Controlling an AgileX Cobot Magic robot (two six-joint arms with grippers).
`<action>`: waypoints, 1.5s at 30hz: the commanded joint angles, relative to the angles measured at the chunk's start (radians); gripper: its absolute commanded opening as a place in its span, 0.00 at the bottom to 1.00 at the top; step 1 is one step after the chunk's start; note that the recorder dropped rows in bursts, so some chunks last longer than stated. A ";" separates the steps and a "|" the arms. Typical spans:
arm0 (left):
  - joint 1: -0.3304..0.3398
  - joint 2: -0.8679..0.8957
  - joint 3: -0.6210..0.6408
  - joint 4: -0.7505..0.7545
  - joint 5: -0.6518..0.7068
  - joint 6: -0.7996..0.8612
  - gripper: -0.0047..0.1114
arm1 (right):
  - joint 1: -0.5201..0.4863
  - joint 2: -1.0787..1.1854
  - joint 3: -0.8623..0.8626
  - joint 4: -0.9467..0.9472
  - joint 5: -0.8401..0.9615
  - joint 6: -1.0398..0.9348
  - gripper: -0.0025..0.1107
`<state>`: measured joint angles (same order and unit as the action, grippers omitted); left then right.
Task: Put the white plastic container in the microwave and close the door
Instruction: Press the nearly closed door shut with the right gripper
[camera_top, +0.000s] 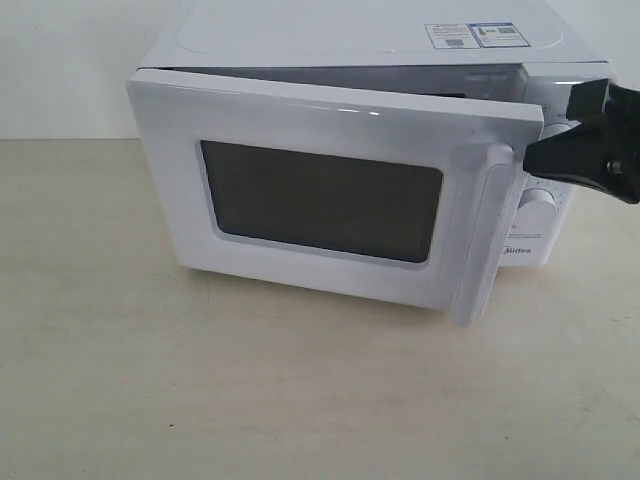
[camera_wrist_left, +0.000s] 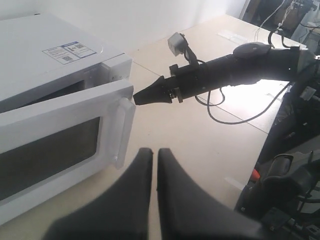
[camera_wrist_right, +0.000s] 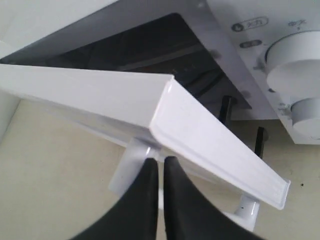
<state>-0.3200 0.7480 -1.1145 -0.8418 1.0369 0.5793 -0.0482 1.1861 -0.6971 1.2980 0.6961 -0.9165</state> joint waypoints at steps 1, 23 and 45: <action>-0.004 -0.003 -0.004 0.002 0.000 -0.007 0.08 | 0.000 0.028 -0.003 0.097 -0.027 -0.074 0.02; -0.004 -0.003 -0.004 0.002 0.000 -0.007 0.08 | 0.035 0.159 -0.015 0.446 -0.107 -0.382 0.02; -0.004 -0.003 -0.004 0.002 0.000 -0.007 0.08 | 0.153 0.164 -0.143 0.446 -0.291 -0.393 0.02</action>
<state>-0.3200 0.7480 -1.1145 -0.8418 1.0369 0.5793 0.1043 1.3636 -0.8347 1.7371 0.3874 -1.3049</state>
